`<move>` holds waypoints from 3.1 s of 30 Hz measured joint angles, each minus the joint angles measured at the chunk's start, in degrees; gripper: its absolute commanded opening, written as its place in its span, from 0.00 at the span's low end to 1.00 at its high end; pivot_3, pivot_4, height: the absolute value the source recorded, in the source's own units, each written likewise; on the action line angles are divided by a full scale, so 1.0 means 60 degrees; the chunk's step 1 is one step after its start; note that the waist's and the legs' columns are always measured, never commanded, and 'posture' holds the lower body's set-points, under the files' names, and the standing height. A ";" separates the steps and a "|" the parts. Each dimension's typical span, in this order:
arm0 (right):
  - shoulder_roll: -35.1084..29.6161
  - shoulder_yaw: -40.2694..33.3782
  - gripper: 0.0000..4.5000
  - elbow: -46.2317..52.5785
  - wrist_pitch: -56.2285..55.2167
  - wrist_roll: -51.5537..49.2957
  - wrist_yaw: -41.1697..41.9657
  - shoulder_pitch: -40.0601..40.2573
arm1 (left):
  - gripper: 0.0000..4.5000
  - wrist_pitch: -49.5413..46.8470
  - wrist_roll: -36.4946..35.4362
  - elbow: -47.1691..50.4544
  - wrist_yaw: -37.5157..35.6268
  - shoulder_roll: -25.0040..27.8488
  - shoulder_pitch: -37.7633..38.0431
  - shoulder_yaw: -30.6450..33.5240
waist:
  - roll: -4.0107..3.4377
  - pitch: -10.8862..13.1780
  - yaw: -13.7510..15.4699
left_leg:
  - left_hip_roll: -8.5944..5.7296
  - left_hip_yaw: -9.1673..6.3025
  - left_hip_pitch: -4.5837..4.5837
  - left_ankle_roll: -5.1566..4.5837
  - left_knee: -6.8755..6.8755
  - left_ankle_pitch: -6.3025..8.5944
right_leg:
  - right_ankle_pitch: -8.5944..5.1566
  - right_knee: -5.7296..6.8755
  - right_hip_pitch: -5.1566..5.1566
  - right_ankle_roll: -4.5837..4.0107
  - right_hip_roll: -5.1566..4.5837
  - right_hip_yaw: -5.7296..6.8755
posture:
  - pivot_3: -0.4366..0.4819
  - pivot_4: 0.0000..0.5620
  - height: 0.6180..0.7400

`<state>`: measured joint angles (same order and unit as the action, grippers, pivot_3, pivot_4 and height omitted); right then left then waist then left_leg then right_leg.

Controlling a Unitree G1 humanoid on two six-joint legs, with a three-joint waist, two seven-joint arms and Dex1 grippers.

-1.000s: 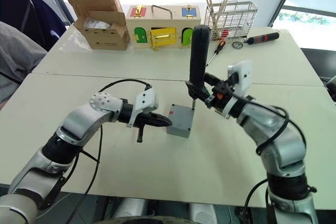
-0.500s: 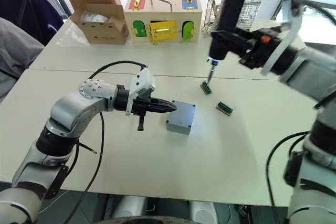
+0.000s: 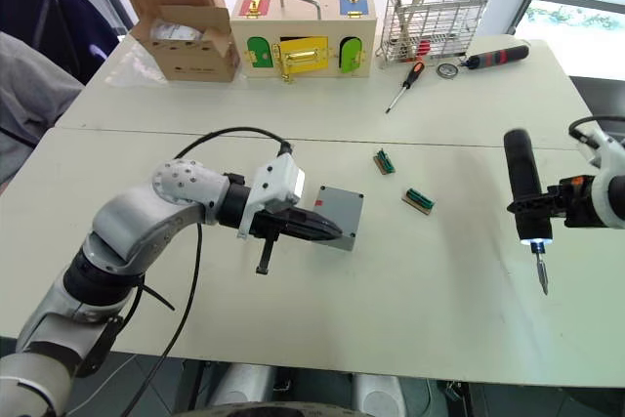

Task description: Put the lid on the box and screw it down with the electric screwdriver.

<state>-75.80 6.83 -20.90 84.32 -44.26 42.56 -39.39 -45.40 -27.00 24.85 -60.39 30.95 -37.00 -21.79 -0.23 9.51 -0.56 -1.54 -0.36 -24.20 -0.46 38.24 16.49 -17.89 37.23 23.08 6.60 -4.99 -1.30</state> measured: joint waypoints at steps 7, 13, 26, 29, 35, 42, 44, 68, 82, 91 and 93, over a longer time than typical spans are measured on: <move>0.1052 0.0912 0.43 -0.1300 0.0008 0.1478 0.0341 -0.1086 | 0.00 -0.0158 0.0004 0.0327 0.0727 -0.0138 0.0584 0.0070 | -0.0010 0.0004 -0.0007 | 0.0013 -0.0003 -0.0021 0.0068 -0.0007 -0.0039 | 0.0000 0.0012 0.0032 0.0002 0.0036 0.0000 | 0.48 0.27 1.00; 0.1394 0.1427 0.79 -0.1439 -0.0395 0.2257 0.1035 -0.1137 | 0.00 -0.0466 -0.0003 0.0491 0.1135 0.0145 0.0988 0.0236 | -0.0009 0.0004 0.0054 | 0.0008 -0.0004 -0.0026 0.0069 0.0006 -0.0039 | 0.0002 0.0014 0.0029 0.0005 0.0033 0.0002 | 0.48 0.27 1.00; 0.1528 0.0010 0.99 0.0587 -0.3540 0.3409 0.1745 -0.2149 | 0.00 0.0261 0.1029 -0.1597 0.1805 0.1094 0.0413 0.1327 | -0.0010 0.0002 -0.0036 | 0.0024 -0.0009 -0.0025 0.0080 -0.0008 -0.0045 | 0.0006 0.0024 0.0047 0.0013 0.0057 0.0009 | 0.48 0.27 1.00; 0.1830 -0.0575 0.99 0.3218 -0.3712 0.2805 0.2070 -0.0622 | 0.00 0.0538 0.1430 -0.2127 0.1716 0.1107 0.0525 0.0989 | 0.0019 -0.0016 0.0040 | 0.0026 -0.0033 -0.0023 0.0087 -0.0002 -0.0049 | 0.0006 0.0039 0.0035 0.0013 0.0056 0.0021 | 0.48 0.27 1.00; 0.2732 0.0313 0.99 0.7398 -0.4665 0.2480 0.2115 0.2454 | 0.00 0.0575 0.1575 -0.2560 0.1254 0.0600 0.0627 0.0280 | 0.0036 -0.0014 0.0273 | -0.0004 -0.0042 -0.0067 0.0056 0.0106 -0.0027 | 0.0006 0.0125 0.0048 0.0014 0.0034 0.0016 | 0.48 0.27 1.00; 0.3438 0.0227 0.99 0.8450 -0.4363 0.2197 0.1551 0.3255 | 0.00 0.0849 0.1961 -0.2911 0.0916 -0.0019 0.0415 -0.0405 | 0.0045 -0.0015 0.0208 | -0.0018 -0.0035 -0.0047 0.0034 0.0147 -0.0014 | 0.0005 0.0120 0.0021 0.0015 0.0016 0.0018 | 0.48 0.27 1.00; 0.3579 0.0227 0.99 0.8596 -0.4144 0.2084 0.1376 0.3280 | 0.00 0.1075 0.2113 -0.3217 0.0851 -0.0259 0.0214 -0.0586 | 0.0045 -0.0015 0.0211 | -0.0018 -0.0035 -0.0047 0.0034 0.0145 -0.0013 | 0.0005 0.0123 0.0024 0.0016 0.0016 0.0020 | 0.48 0.27 1.00; 0.2451 0.0601 0.99 0.7336 -0.6631 0.3807 0.1765 0.2702 | 0.00 0.1776 0.3059 -0.2902 0.0446 0.0157 0.0584 -0.0045 | 0.0047 -0.0015 -0.0017 | -0.0023 -0.0034 -0.0043 0.0025 0.0138 -0.0009 | 0.0004 0.0142 0.0039 0.0019 0.0007 0.0030 | 0.48 0.27 1.00; 0.3467 0.2001 0.99 0.6047 -0.8761 0.5013 0.3773 0.1939 | 0.00 0.1334 0.3243 -0.2964 0.1072 -0.0543 0.0727 -0.0657 | 0.0049 -0.0015 0.0183 | -0.0031 -0.0034 -0.0043 0.0021 0.0154 -0.0006 | 0.0004 0.0140 0.0027 0.0019 0.0001 0.0031 | 0.48 0.27 1.00; 0.3473 0.1585 0.99 0.6662 -0.7985 0.4912 0.3818 0.2471 | 0.00 0.1838 0.3479 -0.3459 0.1353 -0.0767 0.0484 -0.0503 | 0.0049 -0.0015 0.0194 | -0.0031 -0.0034 -0.0043 0.0023 0.0155 -0.0007 | 0.0004 0.0142 0.0028 0.0019 -0.0001 0.0030 | 0.48 0.27 1.00; 0.3481 0.1474 0.99 0.6829 -0.7843 0.4912 0.3726 0.2601 | 0.00 0.1840 0.3471 -0.3465 0.1336 -0.0803 0.0484 -0.0473 | 0.0049 -0.0015 0.0205 | -0.0031 -0.0034 -0.0043 0.0023 0.0155 -0.0007 | 0.0004 0.0143 0.0028 0.0019 -0.0001 0.0031 | 0.48 0.27 1.00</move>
<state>-54.92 15.67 20.07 37.26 -14.78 64.91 -23.78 -34.36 -6.18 4.06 -52.38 26.13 -34.10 -24.62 0.07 9.42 0.67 -1.72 -0.56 -24.45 -0.32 39.18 16.45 -17.86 38.09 23.24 6.71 -5.00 -1.12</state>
